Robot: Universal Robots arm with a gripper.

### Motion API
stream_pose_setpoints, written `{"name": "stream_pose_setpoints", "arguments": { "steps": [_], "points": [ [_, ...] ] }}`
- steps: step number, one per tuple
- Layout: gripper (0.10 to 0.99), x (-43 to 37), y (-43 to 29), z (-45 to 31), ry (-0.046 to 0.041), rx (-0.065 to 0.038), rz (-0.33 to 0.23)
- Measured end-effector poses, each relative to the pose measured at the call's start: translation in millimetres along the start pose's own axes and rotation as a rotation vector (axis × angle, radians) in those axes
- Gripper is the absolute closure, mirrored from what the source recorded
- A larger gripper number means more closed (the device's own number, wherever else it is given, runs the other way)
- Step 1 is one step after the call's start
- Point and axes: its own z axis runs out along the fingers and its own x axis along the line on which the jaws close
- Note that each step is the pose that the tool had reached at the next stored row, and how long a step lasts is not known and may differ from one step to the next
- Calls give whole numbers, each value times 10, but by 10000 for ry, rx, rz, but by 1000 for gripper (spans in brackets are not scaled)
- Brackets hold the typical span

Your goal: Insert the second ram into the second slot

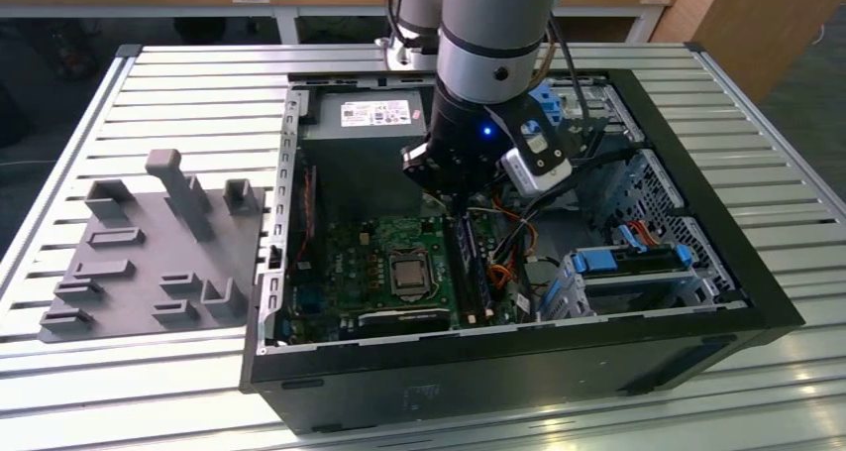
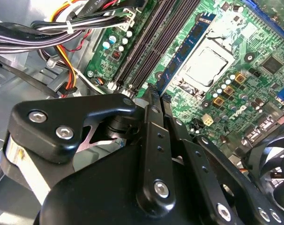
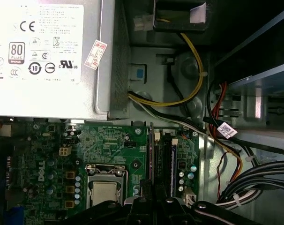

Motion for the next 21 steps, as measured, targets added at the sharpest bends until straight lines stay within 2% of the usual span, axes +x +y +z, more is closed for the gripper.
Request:
{"name": "stream_pose_setpoints", "arguments": {
  "steps": [21],
  "points": [
    [949, 0, -3, 85, 1, 0, -17]
  ]
}}
